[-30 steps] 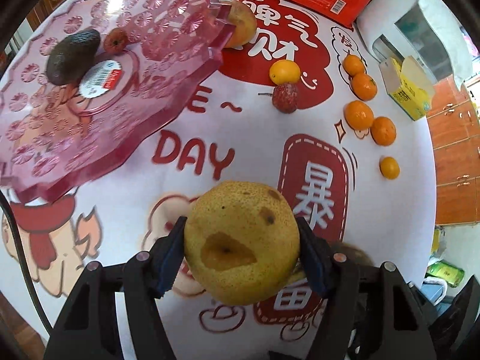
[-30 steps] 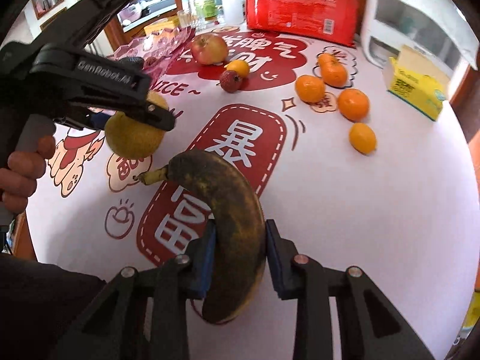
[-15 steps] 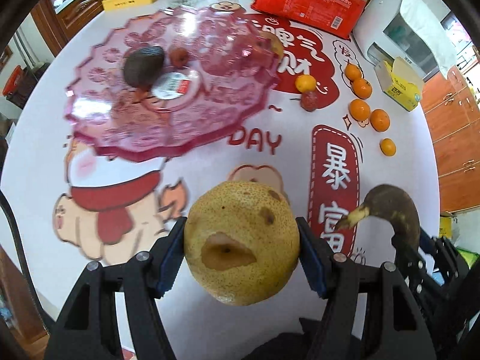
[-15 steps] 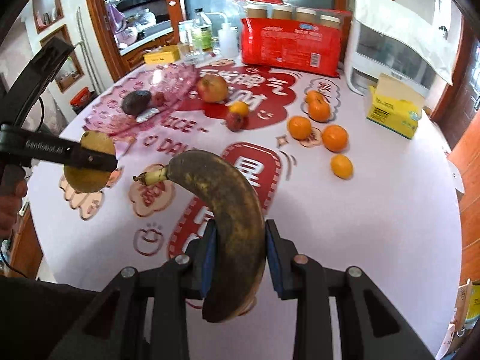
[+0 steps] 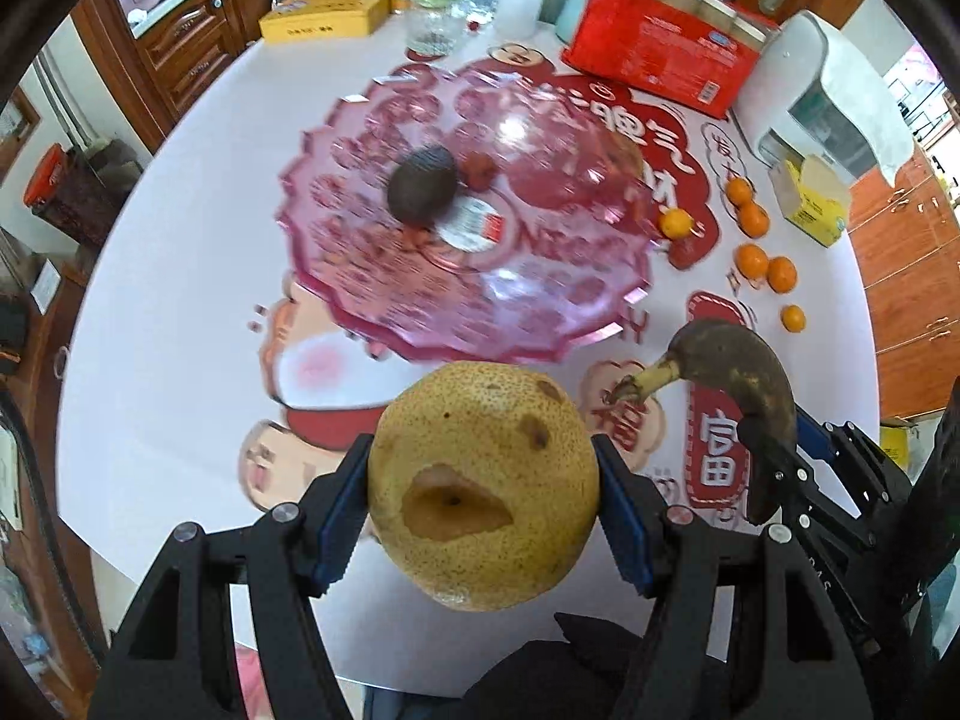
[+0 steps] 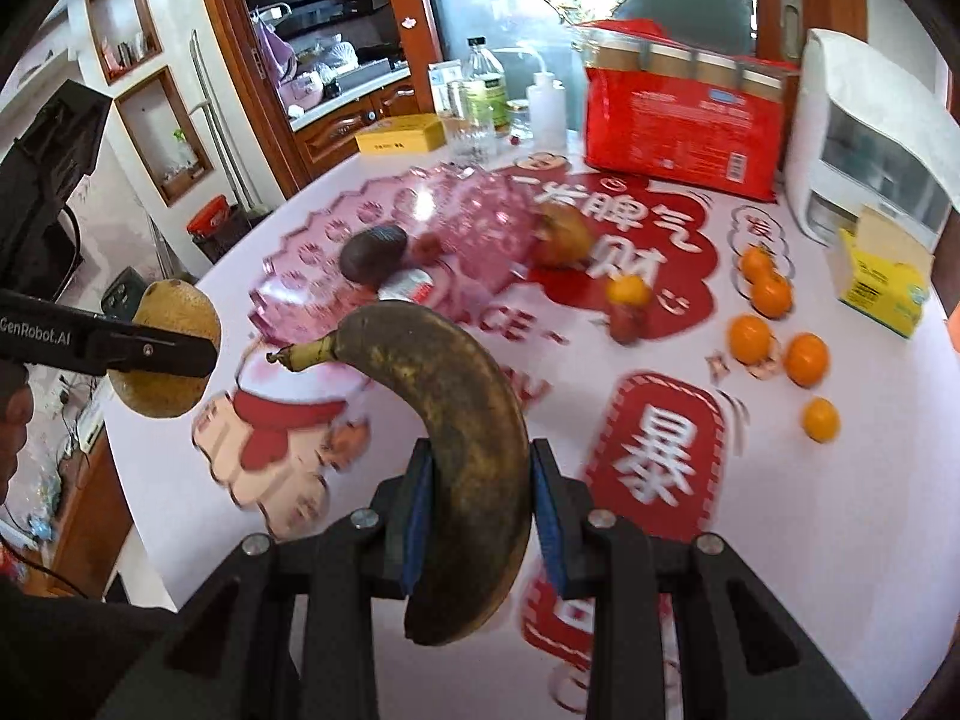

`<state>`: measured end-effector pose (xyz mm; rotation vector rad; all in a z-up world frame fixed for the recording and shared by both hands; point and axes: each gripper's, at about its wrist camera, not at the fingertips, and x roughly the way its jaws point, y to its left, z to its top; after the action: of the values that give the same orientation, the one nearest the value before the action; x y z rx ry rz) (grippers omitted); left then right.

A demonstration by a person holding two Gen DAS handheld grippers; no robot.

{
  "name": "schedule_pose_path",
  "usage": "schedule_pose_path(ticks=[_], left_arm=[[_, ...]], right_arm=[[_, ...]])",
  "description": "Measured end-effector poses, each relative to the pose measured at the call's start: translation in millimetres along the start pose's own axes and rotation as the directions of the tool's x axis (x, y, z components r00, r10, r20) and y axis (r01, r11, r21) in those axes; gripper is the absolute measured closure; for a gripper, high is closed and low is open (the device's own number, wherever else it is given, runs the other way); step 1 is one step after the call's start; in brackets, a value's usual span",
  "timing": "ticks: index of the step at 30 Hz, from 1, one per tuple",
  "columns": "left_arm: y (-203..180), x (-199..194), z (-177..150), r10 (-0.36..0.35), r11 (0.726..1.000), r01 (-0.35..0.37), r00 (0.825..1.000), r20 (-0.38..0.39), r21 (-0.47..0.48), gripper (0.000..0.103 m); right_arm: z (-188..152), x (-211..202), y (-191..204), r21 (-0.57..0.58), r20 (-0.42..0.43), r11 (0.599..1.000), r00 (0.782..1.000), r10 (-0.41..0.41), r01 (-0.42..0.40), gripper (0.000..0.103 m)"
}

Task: Organize fruits
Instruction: 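Carry pear and banana over the pink bowl and open both tools to drop them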

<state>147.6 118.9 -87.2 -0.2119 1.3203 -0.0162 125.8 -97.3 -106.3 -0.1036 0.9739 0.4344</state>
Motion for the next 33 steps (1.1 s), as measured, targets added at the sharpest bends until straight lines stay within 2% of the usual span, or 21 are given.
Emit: schedule_pose_path(ticks=[4,9,15,20,33], left_arm=[[24,-8,19,0.025,0.999,-0.025,1.0,0.016,0.023,0.035],[46,-14,49,0.035,0.997,-0.038,0.998,0.045,0.073,0.035],[55,-3,83,0.007,0.989,-0.015,0.998,0.057,0.144,0.035],[56,15,103,-0.043,0.979,0.03,0.997,0.061,0.2,0.035],[54,76,119,-0.131,0.96,0.136,0.991,-0.035,0.245,0.035]], right_arm=[[22,16,18,0.038,0.015,0.999,1.0,0.004,-0.005,0.072],[53,35,35,0.081,0.031,0.996,0.999,-0.033,0.03,0.072],[82,64,46,0.146,0.017,0.985,0.995,-0.097,0.094,0.072],[102,89,45,0.21,-0.018,0.965,0.987,-0.159,0.159,0.072],[121,143,35,0.293,-0.145,0.923,0.966,-0.215,0.249,0.072]])
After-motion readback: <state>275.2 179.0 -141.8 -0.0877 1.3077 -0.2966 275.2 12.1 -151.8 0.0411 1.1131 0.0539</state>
